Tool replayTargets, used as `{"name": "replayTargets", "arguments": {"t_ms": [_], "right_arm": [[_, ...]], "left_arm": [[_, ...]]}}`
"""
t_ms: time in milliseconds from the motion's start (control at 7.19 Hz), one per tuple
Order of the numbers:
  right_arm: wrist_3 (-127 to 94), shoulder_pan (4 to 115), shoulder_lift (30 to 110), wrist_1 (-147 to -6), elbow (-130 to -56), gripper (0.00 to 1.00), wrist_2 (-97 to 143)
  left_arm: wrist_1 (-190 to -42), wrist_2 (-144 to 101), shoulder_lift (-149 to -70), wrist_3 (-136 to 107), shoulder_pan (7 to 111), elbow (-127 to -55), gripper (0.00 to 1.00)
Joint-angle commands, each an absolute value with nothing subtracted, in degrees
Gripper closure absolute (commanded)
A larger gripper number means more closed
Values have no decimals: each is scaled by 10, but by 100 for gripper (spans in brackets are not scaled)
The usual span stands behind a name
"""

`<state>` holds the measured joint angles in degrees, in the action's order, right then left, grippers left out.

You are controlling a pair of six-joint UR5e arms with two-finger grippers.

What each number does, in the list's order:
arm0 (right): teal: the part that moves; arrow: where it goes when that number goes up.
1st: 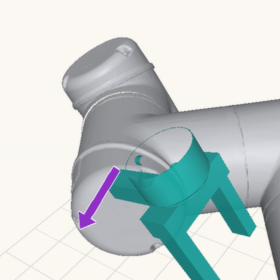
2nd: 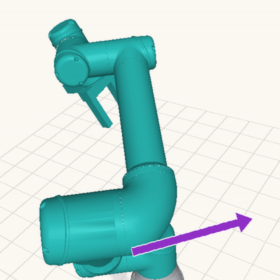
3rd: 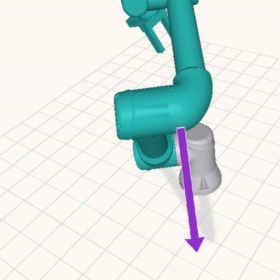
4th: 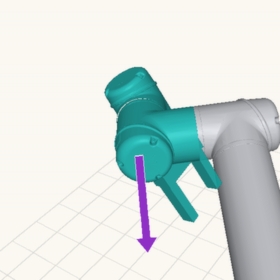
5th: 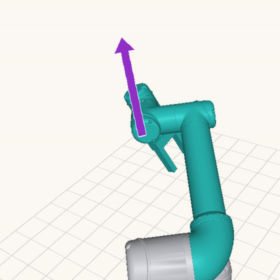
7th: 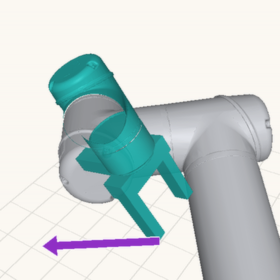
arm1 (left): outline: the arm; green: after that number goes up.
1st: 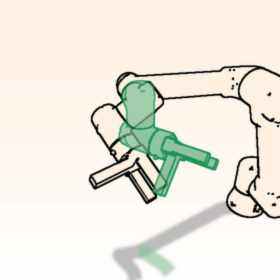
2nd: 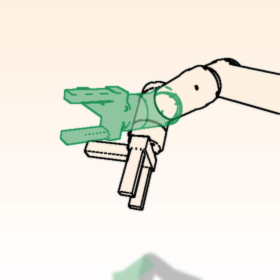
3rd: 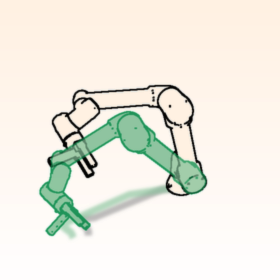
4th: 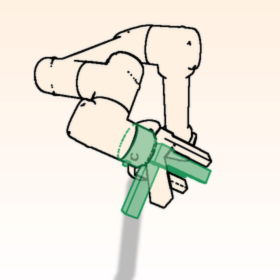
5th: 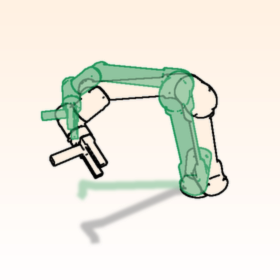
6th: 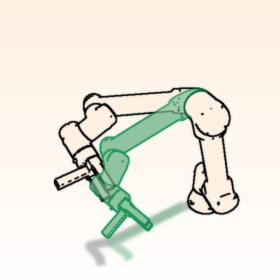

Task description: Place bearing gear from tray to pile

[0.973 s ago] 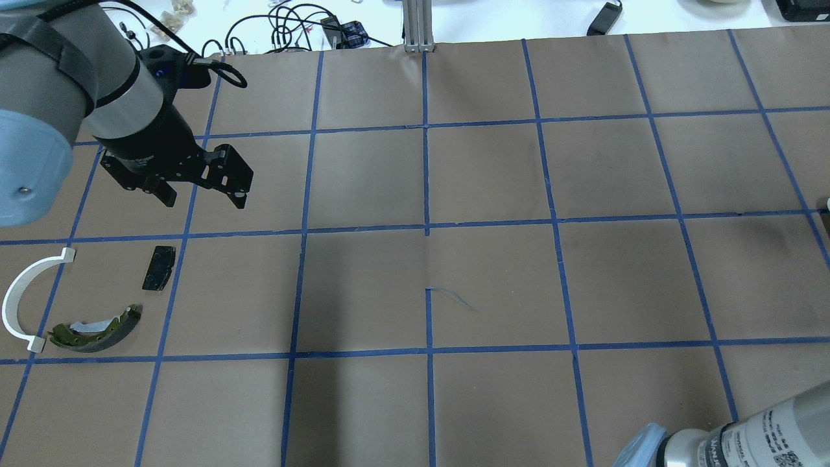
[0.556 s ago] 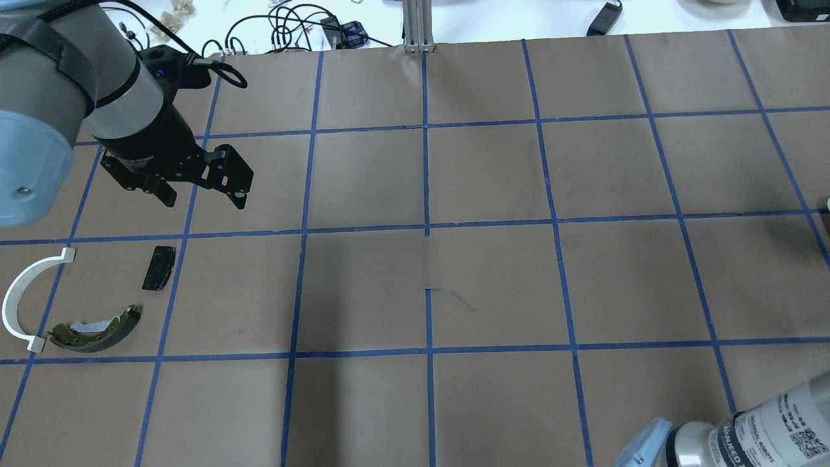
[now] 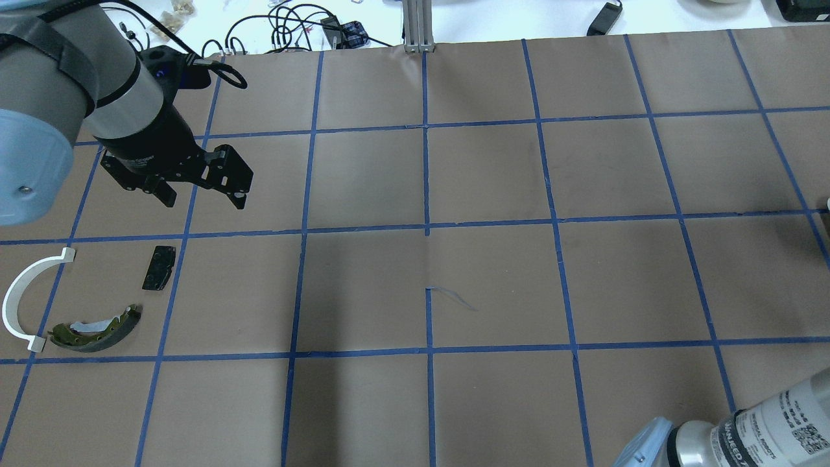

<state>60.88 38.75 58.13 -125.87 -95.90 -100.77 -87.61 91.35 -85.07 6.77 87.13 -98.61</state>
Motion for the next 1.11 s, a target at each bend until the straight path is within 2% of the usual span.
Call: {"name": "replayTargets", "arguments": {"t_ms": [0,556,695,973], "right_arm": [[609,388,582,-1259,-959,66,-993],[609,388,582,-1260,-958,65,-958],[609,388,582,-1260,-958,67,-955],[612,388,581,-1262,-958,100,-956]], "left_arm": [[-875,913,-851,68,872,-986,0],[-873,912,-851,67,872,-986,0],[-873,913,-850,68,872,-986,0],[-873,914,-850,68,872,-985,0]]}}
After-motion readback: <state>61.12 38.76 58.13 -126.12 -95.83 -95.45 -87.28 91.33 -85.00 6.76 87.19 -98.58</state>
